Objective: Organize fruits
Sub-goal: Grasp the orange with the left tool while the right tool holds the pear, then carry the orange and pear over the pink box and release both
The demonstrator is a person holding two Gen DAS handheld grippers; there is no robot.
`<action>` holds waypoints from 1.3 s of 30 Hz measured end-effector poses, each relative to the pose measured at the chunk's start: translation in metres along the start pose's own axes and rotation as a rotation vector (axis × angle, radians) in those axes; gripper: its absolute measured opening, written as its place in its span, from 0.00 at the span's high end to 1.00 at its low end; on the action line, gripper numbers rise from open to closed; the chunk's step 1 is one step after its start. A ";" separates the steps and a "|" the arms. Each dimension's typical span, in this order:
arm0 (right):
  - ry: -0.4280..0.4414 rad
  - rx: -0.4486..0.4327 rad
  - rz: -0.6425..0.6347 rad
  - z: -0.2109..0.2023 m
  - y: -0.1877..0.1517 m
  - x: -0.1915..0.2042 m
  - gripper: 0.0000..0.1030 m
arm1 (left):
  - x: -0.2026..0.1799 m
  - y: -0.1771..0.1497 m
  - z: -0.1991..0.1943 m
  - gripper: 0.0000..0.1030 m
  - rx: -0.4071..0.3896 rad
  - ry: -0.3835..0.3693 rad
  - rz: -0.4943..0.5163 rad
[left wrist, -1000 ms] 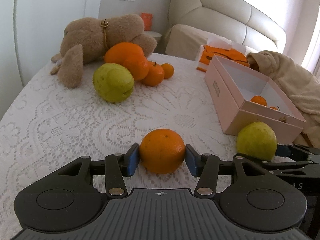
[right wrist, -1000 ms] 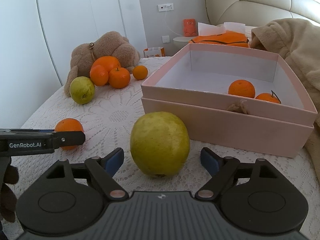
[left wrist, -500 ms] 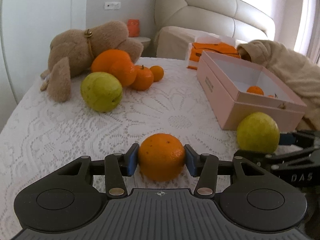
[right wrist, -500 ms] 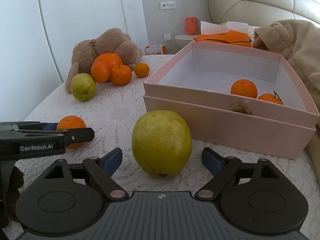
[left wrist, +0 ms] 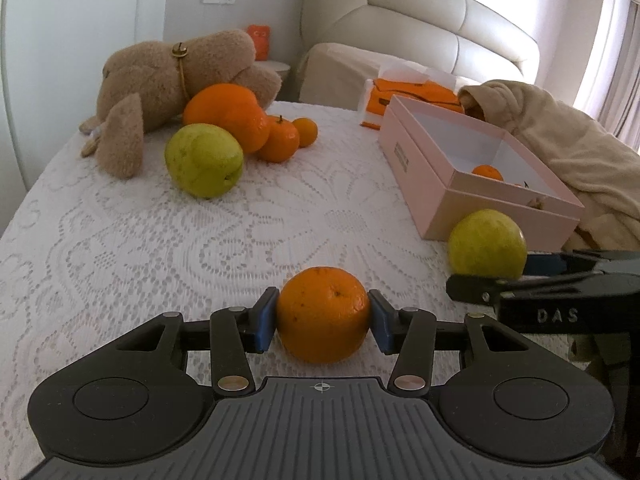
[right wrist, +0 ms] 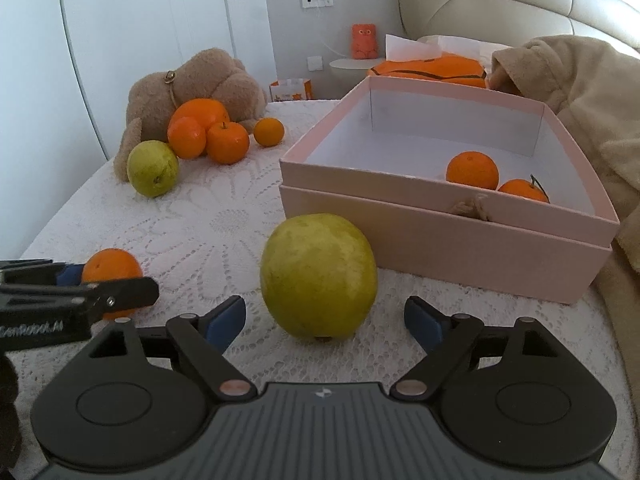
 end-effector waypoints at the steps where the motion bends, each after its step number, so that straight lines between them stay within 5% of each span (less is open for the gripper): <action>1: -0.009 0.000 0.000 0.000 0.001 0.001 0.17 | 0.000 0.000 0.000 0.49 0.000 -0.001 -0.001; 9: -0.054 -0.024 -0.027 -0.004 0.010 0.005 0.27 | 0.000 -0.002 -0.003 0.49 -0.012 0.002 0.008; 17: -0.042 -0.026 -0.026 -0.002 0.014 0.010 0.27 | 0.004 -0.005 -0.004 0.49 -0.027 -0.020 -0.013; 21: -0.044 -0.021 -0.037 -0.001 0.015 0.011 0.42 | 0.005 -0.006 -0.005 0.49 -0.033 -0.027 -0.019; 32: -0.046 -0.003 -0.012 -0.015 0.010 0.011 0.42 | 0.000 -0.003 -0.005 0.49 -0.024 -0.002 0.016; 39: -0.018 -0.179 0.007 -0.071 0.053 0.009 0.42 | -0.028 0.059 -0.021 0.49 -0.085 -0.127 0.030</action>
Point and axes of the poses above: each gripper's, at about its wrist camera, not at the fingertips, and z roughly the way its jaws point, x to its left, y to its top, the point moved 3 cm from there along z, roughly the way its jaws point, and after that the axes turned 8 degrees about y, right-handed, at the moved point
